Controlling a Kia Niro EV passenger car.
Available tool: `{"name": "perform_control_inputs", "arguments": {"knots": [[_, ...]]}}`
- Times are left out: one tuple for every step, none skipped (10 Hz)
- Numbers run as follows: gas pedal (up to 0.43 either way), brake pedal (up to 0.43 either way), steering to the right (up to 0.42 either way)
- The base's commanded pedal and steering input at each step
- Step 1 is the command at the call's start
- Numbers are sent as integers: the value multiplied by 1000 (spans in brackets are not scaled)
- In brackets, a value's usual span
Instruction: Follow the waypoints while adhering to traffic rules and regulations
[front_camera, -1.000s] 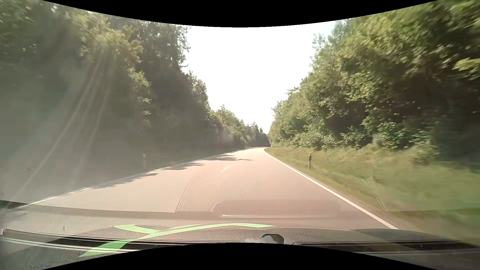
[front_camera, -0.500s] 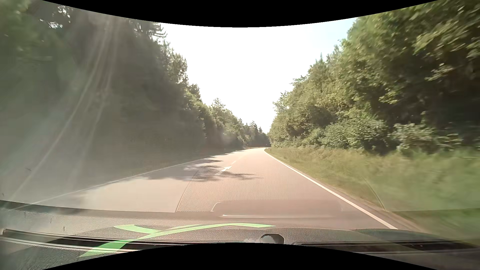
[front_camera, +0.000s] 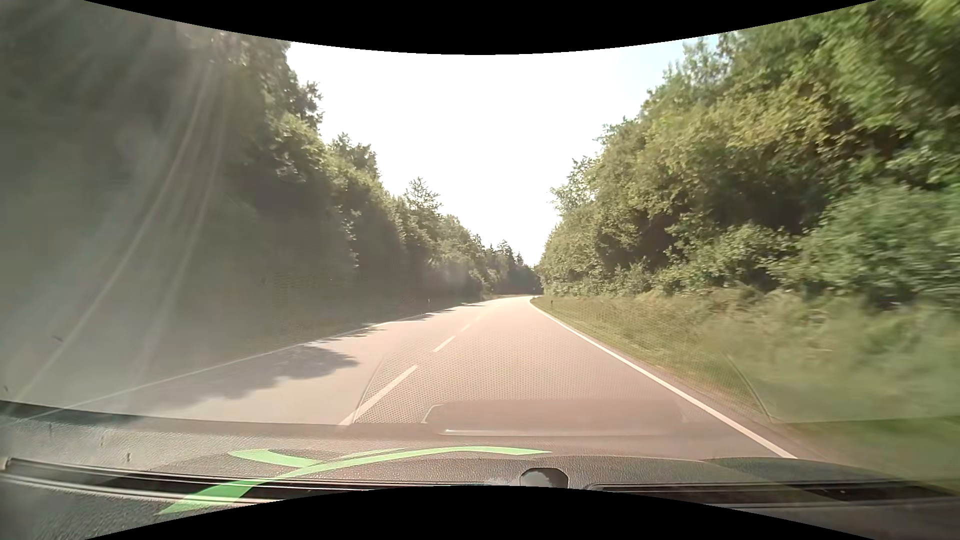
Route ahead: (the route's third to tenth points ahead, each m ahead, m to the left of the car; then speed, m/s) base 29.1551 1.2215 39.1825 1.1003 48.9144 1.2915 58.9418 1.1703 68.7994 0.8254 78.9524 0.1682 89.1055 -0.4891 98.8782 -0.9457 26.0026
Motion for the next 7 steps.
{"name": "perform_control_inputs", "arguments": {"knots": [[240, 0, 0], [240, 0, -1], [240, 0, -1], [240, 0, 0], [220, 0, -1], [220, 0, -1], [220, 0, -1]]}}
